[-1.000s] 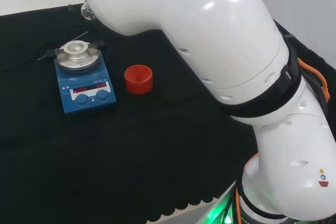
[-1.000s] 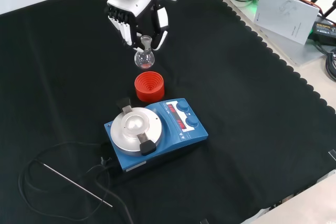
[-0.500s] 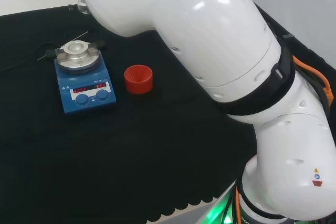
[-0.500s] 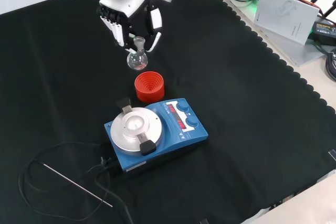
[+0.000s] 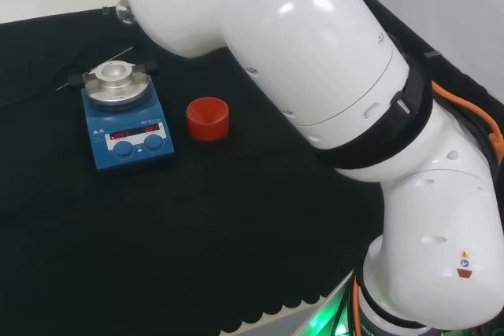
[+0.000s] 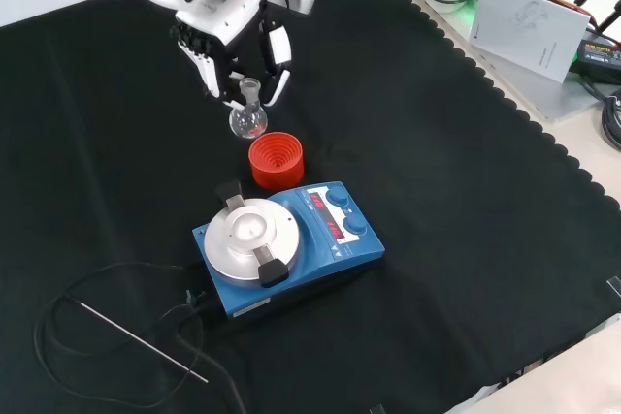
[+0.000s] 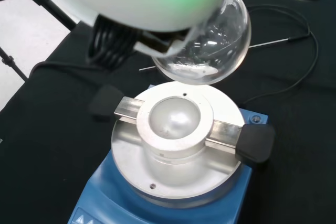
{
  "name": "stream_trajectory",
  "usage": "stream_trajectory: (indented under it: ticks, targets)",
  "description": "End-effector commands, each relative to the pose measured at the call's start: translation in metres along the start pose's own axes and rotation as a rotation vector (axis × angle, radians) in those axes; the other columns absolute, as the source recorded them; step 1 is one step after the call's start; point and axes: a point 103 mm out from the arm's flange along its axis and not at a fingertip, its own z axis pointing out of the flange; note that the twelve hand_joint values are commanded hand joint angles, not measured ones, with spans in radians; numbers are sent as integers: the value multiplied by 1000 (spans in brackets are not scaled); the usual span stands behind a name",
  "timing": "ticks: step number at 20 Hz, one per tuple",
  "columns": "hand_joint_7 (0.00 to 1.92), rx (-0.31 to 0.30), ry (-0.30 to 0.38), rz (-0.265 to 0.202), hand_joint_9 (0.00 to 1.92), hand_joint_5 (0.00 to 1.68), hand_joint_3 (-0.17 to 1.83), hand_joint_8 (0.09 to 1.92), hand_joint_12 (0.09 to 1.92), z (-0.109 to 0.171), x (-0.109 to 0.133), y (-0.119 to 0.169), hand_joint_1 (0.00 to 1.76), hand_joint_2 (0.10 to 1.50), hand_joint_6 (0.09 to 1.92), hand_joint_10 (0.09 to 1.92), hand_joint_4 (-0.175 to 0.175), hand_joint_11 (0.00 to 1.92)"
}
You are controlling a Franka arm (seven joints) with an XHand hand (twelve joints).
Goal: Place the round-bottom flask on the heater.
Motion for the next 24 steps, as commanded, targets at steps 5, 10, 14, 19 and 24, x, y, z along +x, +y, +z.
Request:
stream_trajectory:
  ticks: [5,10,14,19,24]
  targets:
    - [1461,0,-10,-20,1737,1229,971,675,916,-7,10,7,1329,466,723,340,-175,1698]
    - [1460,-10,2,-29,1737,1229,972,676,916,-3,15,10,1329,466,724,340,-175,1698]
    - [1460,-15,-3,-31,1737,1229,973,676,917,5,20,12,1329,466,724,340,-175,1698]
    - [1460,-28,4,-35,1737,1229,973,677,918,13,26,17,1329,466,725,340,-175,1697]
    - [1460,-34,31,-25,1737,1229,974,677,920,24,30,18,1329,465,725,340,-175,1696]
